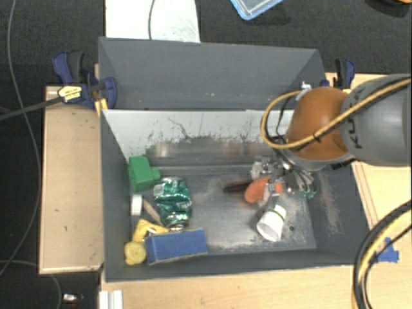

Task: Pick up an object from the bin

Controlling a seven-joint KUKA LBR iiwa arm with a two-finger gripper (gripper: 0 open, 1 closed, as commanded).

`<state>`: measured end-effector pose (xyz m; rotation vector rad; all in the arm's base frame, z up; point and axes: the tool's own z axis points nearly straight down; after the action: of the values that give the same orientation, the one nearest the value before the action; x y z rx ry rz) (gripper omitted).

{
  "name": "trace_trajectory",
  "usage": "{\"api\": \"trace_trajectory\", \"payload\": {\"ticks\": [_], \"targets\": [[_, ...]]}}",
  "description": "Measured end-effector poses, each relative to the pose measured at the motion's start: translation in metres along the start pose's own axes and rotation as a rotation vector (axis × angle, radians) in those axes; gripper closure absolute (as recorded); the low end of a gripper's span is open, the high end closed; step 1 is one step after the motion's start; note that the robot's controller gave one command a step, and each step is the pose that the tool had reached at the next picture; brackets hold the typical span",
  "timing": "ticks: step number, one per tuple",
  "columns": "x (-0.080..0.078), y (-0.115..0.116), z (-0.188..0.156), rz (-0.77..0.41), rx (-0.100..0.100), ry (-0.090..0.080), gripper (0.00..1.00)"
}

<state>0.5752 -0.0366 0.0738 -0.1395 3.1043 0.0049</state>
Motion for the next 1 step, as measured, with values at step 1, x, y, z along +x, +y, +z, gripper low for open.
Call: {"api": "trace_trajectory", "payload": {"ticks": [1], "targets": [[0.0000,0.0000,0.0000,-0.001,0.000,0.000,1.00]]}}
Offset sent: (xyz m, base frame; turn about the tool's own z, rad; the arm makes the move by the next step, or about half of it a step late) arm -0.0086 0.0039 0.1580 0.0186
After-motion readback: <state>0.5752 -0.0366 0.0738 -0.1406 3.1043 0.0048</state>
